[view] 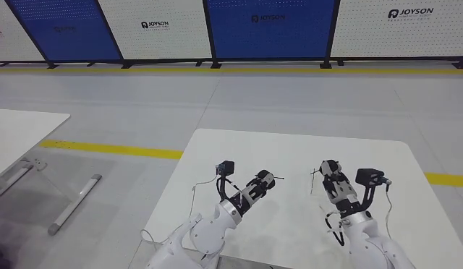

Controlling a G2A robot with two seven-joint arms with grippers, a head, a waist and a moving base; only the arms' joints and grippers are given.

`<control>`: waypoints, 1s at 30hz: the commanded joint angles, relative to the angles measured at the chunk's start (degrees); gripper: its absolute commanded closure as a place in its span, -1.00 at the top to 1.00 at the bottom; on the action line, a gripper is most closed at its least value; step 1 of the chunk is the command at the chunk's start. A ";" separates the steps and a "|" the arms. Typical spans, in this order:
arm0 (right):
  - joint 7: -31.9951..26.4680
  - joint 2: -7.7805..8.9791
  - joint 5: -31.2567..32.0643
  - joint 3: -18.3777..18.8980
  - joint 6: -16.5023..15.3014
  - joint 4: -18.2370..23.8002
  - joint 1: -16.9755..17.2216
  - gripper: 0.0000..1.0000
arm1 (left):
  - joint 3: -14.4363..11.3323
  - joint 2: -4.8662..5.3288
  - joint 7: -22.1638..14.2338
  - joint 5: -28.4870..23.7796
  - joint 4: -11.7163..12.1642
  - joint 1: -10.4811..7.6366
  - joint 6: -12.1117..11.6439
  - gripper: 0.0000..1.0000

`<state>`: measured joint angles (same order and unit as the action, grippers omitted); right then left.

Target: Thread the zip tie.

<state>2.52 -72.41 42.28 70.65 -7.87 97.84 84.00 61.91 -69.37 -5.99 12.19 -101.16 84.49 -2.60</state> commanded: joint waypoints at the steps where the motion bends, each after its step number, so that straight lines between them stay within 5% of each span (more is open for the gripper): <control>1: 3.09 -0.32 -3.45 -0.28 -1.07 0.15 0.51 -1.00 | 0.00 0.00 0.00 0.00 0.00 0.00 0.00 -1.00; 7: 4.44 -1.63 -14.15 -3.62 -3.42 -4.42 -1.32 -1.00 | 0.00 0.00 0.00 0.00 0.00 0.00 0.00 -1.00; 19: 4.14 -1.72 -13.57 -3.95 -2.79 -5.33 -1.95 -1.00 | 0.00 -0.01 0.13 -0.04 0.01 -0.01 0.04 -1.00; 26: 4.14 -1.72 -13.57 -3.95 -2.79 -5.33 -1.95 -1.00 | -3.44 -0.94 4.77 2.79 -0.76 -1.71 3.85 -1.00; 30: 4.14 -1.72 -13.57 -3.95 -2.79 -5.33 -1.95 -1.00 | -3.44 -0.94 4.77 2.79 -0.76 -1.71 3.85 -1.00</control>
<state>6.65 -74.13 28.71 66.70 -10.66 92.51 82.05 58.43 -70.32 -1.16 15.04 -101.91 82.75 1.30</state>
